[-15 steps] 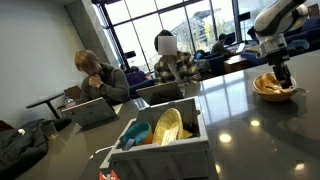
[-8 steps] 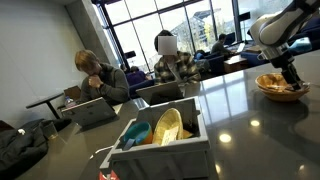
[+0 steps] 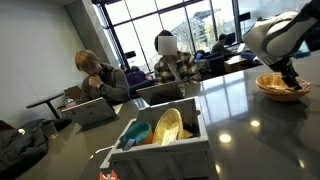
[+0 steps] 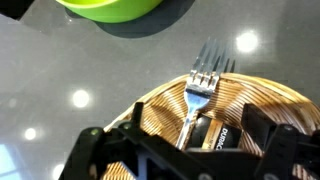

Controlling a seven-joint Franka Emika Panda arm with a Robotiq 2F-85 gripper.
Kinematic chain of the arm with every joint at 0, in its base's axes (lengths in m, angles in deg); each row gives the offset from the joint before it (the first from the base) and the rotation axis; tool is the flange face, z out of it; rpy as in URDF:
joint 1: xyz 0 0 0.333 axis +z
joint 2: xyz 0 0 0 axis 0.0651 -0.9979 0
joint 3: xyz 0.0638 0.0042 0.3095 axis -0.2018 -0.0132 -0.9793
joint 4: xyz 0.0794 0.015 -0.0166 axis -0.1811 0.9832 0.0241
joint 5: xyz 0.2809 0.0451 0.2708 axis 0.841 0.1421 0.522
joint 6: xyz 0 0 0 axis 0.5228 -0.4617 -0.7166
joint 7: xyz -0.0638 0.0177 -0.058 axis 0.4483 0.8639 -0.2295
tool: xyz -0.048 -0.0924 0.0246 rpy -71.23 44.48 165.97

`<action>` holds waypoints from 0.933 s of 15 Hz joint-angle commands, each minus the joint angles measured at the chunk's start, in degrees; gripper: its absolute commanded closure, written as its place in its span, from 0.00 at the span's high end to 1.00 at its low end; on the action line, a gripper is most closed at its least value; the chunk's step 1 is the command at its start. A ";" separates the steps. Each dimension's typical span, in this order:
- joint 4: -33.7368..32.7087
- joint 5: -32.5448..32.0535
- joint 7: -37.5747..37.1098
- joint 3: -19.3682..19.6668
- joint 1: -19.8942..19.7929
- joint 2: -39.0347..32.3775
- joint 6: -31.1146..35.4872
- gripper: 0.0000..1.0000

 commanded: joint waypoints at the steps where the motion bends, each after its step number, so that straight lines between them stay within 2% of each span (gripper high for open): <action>1: 3.96 -2.51 -3.68 0.30 0.61 4.11 2.82 1.00; 5: 5.16 -1.44 -4.60 0.10 -0.09 4.22 8.25 1.00; 14: 7.69 -3.79 -6.80 0.52 1.45 2.08 13.14 1.00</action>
